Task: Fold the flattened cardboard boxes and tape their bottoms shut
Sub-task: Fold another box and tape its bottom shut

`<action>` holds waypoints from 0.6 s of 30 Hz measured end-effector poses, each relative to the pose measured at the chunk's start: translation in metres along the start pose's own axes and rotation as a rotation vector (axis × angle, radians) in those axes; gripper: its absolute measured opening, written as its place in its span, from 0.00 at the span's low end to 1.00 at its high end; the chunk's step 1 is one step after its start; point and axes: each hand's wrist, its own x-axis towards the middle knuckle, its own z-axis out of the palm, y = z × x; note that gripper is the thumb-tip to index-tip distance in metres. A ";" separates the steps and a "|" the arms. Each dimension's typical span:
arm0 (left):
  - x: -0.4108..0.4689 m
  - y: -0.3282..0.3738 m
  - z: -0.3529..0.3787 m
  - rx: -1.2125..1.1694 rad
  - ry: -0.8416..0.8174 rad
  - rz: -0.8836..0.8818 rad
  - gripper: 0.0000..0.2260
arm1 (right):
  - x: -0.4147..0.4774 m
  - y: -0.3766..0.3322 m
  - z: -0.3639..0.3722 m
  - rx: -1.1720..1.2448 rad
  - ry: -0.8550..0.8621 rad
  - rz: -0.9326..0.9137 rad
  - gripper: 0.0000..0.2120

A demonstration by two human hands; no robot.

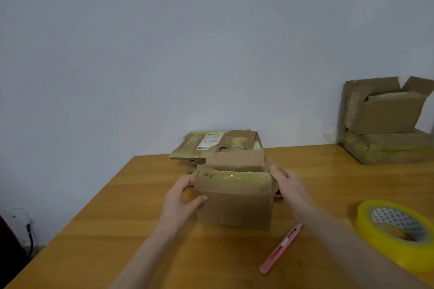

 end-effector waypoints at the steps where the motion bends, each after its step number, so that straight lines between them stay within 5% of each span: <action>1: 0.003 -0.001 0.001 0.031 0.004 0.032 0.12 | 0.004 0.000 -0.002 -0.008 0.025 -0.012 0.13; 6: 0.010 0.005 0.011 0.060 0.067 0.173 0.16 | 0.010 -0.006 -0.021 0.150 0.091 0.065 0.16; 13: 0.058 0.059 0.043 -0.193 0.212 0.030 0.16 | 0.017 -0.032 -0.069 0.656 0.024 0.039 0.22; 15: 0.080 0.086 0.064 -0.189 0.233 0.026 0.12 | 0.026 -0.034 -0.085 0.556 0.183 -0.045 0.27; 18: 0.111 0.121 0.107 -0.094 0.224 0.018 0.10 | 0.044 -0.028 -0.107 0.346 0.536 -0.052 0.21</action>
